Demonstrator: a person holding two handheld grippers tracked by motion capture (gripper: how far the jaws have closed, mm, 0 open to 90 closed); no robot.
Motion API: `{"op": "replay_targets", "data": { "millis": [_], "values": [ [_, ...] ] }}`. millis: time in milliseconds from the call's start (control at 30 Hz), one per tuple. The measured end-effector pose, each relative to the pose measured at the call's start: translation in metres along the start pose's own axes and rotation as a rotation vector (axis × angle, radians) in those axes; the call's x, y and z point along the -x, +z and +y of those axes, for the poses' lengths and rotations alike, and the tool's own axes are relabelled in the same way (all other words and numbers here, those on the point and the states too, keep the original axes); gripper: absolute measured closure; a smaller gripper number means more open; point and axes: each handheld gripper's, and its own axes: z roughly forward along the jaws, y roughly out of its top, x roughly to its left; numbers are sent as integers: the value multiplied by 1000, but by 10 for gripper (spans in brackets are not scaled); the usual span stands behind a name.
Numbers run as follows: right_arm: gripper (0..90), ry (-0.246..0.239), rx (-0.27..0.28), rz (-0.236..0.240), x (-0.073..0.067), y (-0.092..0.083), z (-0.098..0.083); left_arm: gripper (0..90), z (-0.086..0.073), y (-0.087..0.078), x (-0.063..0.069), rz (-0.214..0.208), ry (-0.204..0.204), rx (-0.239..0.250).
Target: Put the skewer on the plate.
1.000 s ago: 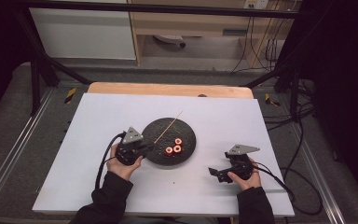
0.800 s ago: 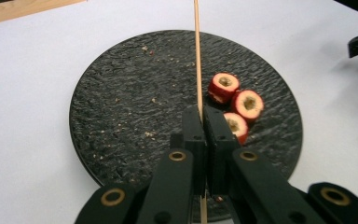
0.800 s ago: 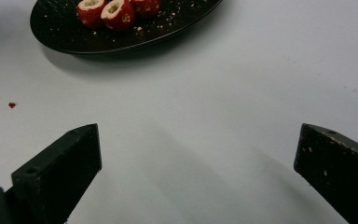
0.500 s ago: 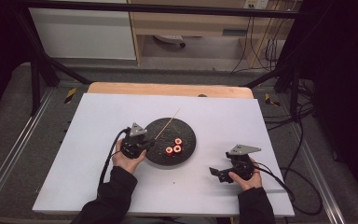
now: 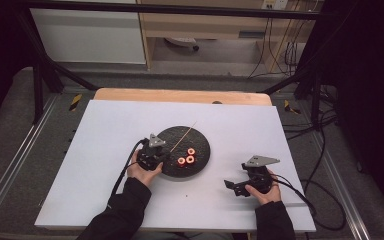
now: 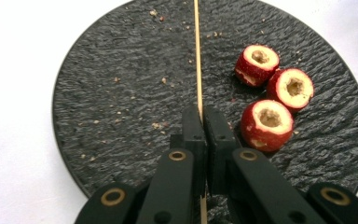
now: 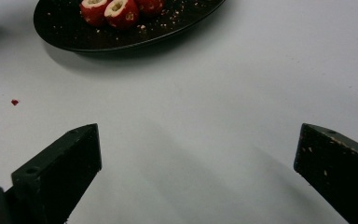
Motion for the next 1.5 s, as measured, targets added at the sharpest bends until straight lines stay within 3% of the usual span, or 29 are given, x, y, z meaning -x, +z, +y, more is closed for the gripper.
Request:
{"op": "replay_targets", "data": {
  "millis": [400, 733, 1167, 1233, 1500],
  "values": [
    [17, 2, -1, 4, 0, 1, 0, 878, 0, 10, 3, 33, -8, -52],
    [20, 5, -4, 6, -1, 1, 0, 854, -1, 8, 1, 23, -5, -49],
    [19, 8, 5, 3, 0, 1, 0, 559, -7, -27, -13, -62, 8, 45],
    [19, 11, 6, 4, 0, 1, 0, 494, -10, -35, -19, -83, 17, 45],
    [19, 15, 5, 2, 0, 0, 1, 288, -33, -57, -33, -102, 46, 42]
  ]
}}
